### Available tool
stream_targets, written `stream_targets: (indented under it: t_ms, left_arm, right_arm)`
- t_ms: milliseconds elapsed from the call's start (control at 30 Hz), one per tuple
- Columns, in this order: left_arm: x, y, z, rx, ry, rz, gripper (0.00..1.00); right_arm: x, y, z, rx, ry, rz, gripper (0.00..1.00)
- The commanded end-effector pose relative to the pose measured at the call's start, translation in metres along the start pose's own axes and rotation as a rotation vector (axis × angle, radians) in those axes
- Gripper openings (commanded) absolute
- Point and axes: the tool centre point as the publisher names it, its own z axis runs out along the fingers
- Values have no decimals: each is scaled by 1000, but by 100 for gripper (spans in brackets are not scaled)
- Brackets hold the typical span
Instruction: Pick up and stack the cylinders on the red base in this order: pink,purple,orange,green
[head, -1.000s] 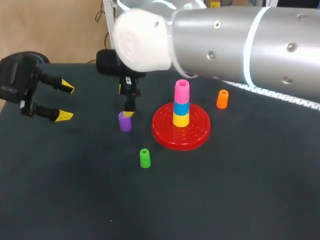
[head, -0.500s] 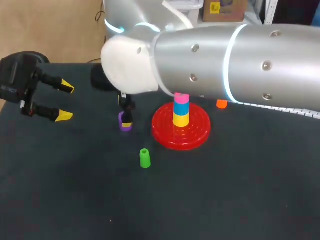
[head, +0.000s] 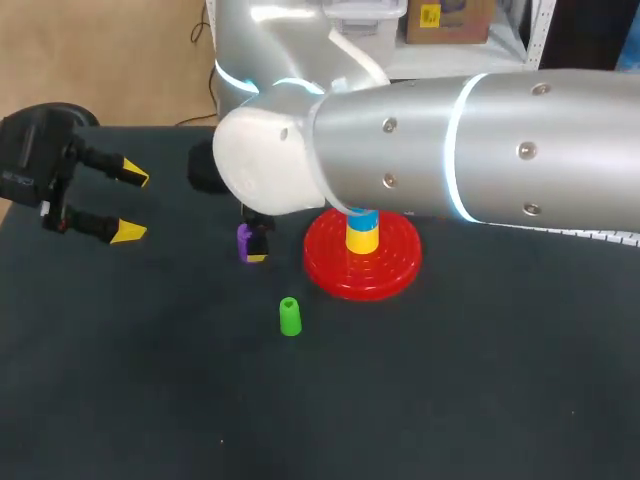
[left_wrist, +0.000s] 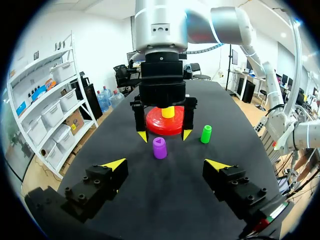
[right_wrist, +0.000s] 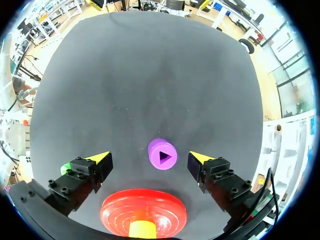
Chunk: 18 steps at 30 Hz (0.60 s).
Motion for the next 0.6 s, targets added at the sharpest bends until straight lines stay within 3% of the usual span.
stream_targets:
  t_ms: [33, 600]
  left_arm:
    - [1, 0, 0, -2, -4, 3, 100]
    - [1, 0, 0, -2, -4, 3, 100]
  right_arm:
    - [-2, -7, 3, -17, 1, -5, 100]
    - [-3, -10, 11, -44, 5, -7, 100]
